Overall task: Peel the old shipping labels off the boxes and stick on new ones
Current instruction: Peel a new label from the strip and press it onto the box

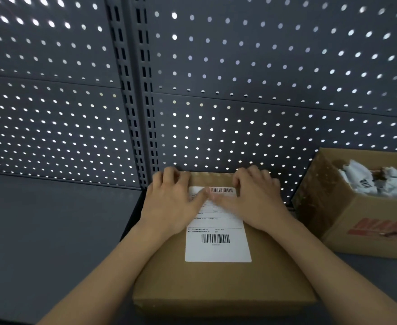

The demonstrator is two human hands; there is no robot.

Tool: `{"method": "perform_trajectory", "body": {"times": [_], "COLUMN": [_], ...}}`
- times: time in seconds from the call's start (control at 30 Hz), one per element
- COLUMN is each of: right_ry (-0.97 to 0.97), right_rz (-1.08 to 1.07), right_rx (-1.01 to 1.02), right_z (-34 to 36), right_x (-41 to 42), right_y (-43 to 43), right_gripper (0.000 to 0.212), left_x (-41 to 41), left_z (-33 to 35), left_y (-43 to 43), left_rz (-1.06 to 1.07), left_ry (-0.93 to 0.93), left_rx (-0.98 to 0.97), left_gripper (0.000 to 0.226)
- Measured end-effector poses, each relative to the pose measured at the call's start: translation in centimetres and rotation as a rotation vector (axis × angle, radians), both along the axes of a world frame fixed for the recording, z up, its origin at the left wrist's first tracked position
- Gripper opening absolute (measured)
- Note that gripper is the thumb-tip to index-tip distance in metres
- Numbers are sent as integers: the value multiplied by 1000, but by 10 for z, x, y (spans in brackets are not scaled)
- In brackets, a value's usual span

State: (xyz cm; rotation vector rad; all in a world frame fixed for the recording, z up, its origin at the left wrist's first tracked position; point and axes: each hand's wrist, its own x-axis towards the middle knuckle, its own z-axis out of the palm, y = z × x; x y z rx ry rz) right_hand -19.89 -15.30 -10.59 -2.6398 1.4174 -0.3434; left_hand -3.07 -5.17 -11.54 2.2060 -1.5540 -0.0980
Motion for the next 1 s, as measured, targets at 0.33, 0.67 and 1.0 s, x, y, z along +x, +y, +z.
{"method": "perform_trajectory", "body": {"times": [0.33, 0.67, 1.0], "right_ry": [79, 31, -75], "right_rz": [-44, -91, -104], "right_rx": [20, -59, -64], "right_z": [-1, -6, -7], "right_x": [5, 11, 8], "right_y": [0, -9, -13], "right_gripper": [66, 44, 26], "left_x": [-6, 3, 7], "left_z": [-4, -2, -3], "left_y": [-14, -19, -19], "left_rz": [73, 54, 47], "left_ry": [-173, -92, -76], "left_rx": [100, 62, 14], "left_gripper": [61, 36, 31]}}
